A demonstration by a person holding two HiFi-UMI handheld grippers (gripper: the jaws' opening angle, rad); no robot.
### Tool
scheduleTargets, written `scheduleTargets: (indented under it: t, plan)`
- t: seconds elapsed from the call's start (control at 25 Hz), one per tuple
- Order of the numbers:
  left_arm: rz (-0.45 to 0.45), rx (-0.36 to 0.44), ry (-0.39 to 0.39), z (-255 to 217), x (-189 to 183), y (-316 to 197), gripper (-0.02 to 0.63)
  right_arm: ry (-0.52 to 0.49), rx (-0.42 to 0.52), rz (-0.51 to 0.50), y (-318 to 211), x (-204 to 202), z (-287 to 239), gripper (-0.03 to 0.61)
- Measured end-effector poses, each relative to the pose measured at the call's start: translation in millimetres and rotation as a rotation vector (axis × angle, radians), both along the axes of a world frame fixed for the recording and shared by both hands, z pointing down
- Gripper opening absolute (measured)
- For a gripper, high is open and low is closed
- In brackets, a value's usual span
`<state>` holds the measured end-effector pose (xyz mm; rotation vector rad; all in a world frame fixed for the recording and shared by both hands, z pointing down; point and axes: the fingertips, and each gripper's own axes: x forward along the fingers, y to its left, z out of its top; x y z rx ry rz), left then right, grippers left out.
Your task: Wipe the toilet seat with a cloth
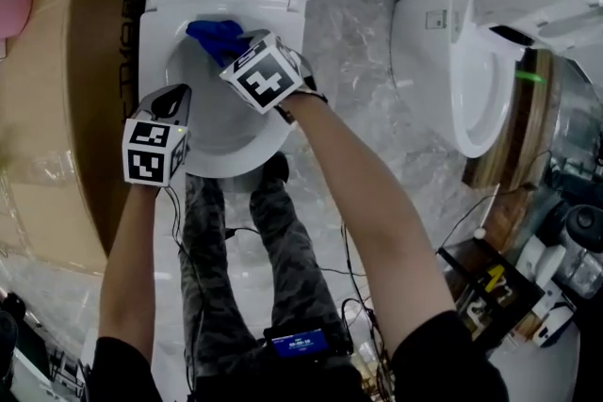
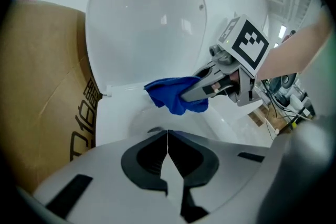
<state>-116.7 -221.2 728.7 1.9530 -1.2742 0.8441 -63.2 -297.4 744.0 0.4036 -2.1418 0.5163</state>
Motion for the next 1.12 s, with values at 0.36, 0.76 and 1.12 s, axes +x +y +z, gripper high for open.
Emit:
scheduleTargets:
  t: [0.36, 0.76, 1.12]
  plan:
    - [0.038, -0.013, 0.061, -13, 57, 73, 0.014, -0.015, 0.037, -0.060, 58, 51, -30, 0.054]
    - [0.350, -0.070, 0.009, 14, 88, 150, 0.161, -0.074, 0.005, 0.085, 110, 71, -28, 0.054]
    - [0.726, -0.007, -0.274, 58, 82, 217, 0.266, -0.116, 0.016, 0.208, 171, 66, -15, 0.054]
